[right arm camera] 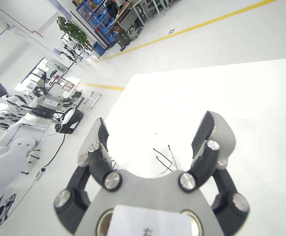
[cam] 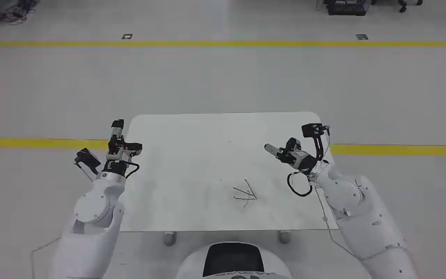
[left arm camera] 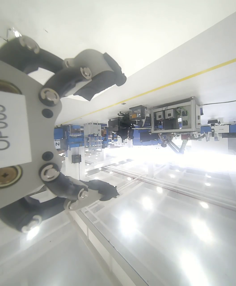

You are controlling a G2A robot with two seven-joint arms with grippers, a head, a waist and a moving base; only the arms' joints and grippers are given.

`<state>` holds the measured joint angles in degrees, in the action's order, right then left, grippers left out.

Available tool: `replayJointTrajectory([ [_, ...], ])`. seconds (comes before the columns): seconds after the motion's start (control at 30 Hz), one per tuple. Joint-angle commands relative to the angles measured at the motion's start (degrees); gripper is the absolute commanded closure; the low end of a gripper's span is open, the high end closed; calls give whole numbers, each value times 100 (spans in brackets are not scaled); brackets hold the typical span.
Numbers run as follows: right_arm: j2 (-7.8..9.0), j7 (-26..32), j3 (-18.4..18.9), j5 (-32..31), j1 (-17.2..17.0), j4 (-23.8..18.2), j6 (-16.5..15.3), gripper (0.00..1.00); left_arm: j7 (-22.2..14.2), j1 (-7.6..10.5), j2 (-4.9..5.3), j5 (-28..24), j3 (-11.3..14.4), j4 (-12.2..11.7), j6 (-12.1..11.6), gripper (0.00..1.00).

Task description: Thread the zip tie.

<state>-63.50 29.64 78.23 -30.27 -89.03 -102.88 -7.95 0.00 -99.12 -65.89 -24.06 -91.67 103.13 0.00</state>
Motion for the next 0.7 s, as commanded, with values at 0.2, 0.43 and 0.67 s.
replayJointTrajectory([
  [0.2, 29, 185, -157, -853, 238, -43, -260, 0, 0, 0, 0, 0, 0, 0, 0, 0],
  [0.43, 36, 1031, -689, -1655, 928, 271, -867, 0, 0, 0, 0, 0, 0, 0, 0, 0],
  [0.67, 38, 1369, -1194, -1977, 1200, 495, -1153, 0, 0, 0, 0, 0, 0, 0, 0, 0],
])
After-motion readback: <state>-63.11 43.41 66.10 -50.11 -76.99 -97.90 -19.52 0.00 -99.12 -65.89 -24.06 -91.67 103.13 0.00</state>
